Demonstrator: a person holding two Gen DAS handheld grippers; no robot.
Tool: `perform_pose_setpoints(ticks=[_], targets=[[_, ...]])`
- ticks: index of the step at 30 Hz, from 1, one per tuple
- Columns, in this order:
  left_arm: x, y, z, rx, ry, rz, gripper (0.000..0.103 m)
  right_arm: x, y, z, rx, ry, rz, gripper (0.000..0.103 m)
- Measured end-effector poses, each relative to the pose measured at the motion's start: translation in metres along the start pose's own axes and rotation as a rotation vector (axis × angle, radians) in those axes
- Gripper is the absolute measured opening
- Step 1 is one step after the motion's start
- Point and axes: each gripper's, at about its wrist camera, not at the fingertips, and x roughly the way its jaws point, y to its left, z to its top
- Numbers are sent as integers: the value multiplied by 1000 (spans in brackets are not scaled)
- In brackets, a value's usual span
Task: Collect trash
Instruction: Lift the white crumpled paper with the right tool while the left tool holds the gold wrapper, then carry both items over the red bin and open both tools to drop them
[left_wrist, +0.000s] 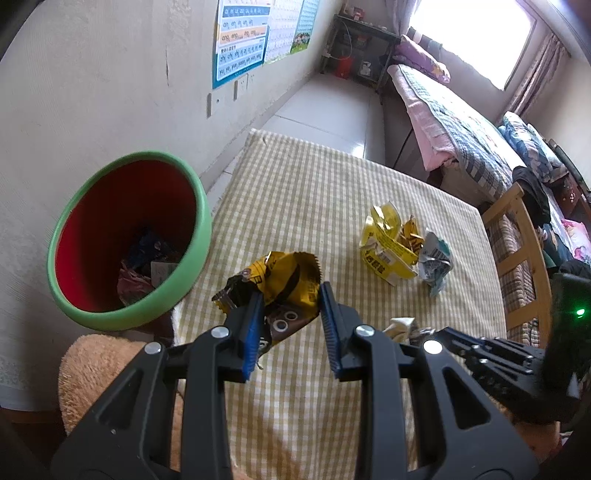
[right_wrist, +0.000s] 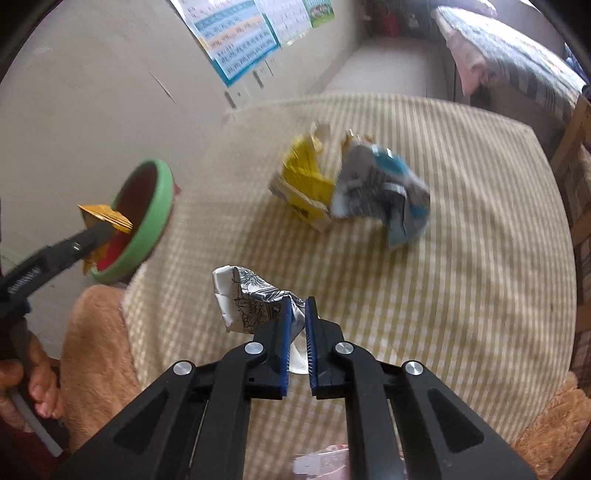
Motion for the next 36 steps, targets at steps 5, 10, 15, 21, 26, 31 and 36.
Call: perform_pose_setpoints(ticks=[5,10,15,21,26,31,36], targets=[[-10,11,7,-5,-39,28,28,-25,17,14,-38,-63,4,7],[-16,30,11,-30,-56,49,28,-39,42,33,-83,-106,20,8],[-22,52,13,-56,-73,83,28,-36,70,50,-117,-120,40,8],[-28,78,12,-84,-88,113,28,-25,108,62,-174,-121,60,8],[-28,99,11,-118,-89,129,28,-15,137,73,-216,-118,80,8],[-23,123,13,-162,-80,138,28,4,168,89,-256,-102,94,8],[-17,145,18,-197,-68,148,28,28,192,109,-268,-68,119,8]])
